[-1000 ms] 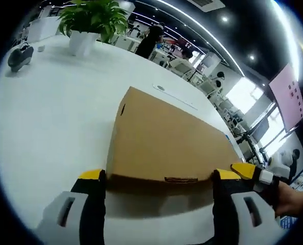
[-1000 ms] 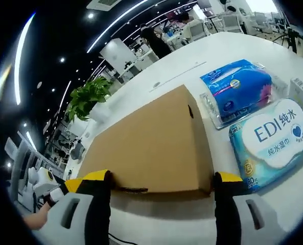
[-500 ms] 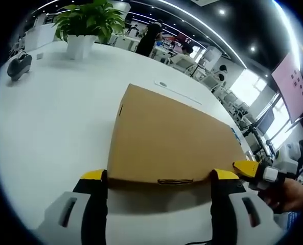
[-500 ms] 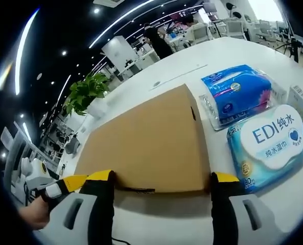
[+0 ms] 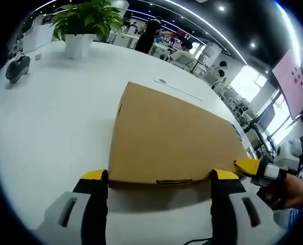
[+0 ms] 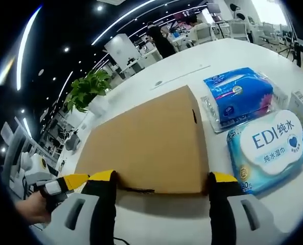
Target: Operate the shoe box by opening the lid, removing the specified soft item, and placing it in the target area until the item is outside and the box remains undamaged.
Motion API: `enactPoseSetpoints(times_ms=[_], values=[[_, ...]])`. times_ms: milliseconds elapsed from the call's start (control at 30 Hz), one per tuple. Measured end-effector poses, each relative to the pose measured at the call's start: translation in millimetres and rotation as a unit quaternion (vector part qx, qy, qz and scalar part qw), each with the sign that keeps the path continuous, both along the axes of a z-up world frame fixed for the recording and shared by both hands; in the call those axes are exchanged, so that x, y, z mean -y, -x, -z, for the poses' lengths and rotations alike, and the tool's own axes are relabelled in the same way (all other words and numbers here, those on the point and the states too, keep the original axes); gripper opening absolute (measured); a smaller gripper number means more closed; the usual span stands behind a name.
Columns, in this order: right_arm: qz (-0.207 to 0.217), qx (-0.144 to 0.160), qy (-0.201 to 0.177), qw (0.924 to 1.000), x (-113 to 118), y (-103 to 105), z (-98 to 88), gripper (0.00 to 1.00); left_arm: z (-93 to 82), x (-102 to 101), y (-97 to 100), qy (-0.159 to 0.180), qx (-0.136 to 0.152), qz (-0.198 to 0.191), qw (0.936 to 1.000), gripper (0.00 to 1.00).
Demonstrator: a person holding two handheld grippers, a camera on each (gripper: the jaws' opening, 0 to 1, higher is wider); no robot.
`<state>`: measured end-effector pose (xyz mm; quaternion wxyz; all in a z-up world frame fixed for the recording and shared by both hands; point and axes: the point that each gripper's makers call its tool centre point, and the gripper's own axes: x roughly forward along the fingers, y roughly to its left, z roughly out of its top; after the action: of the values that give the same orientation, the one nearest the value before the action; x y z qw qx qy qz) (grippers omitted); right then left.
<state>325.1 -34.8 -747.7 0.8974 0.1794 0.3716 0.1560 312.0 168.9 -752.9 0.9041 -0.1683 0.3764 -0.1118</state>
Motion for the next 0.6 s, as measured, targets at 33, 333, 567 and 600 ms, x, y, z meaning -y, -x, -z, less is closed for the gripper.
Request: enactPoseSetpoints(times_ms=[33,333,567,600], values=[[-0.005,0.005,0.003,1.0000,1.4,0.1,-3.2,0.66,-1.2,-1.7,-0.4,-0.008,0.003,0.003,1.0000,0.87],[-0.104,0.101,0.094,0.9849,5.1,-0.9,-29.4,0.67,-23.3,-6.7,1.3,-0.041,0.077,0.047,0.9950,0.80],[-0.154,0.107,0.154,0.9701,3.7,10.6,-19.8,0.70,-24.2,-7.6,8.7,-0.089,0.095,0.083,0.9881,0.76],[-0.159,0.110,0.161,0.9678,2.7,11.5,-19.0,0.72,-24.0,-7.9,9.3,-0.093,0.096,0.085,0.9874,0.76]])
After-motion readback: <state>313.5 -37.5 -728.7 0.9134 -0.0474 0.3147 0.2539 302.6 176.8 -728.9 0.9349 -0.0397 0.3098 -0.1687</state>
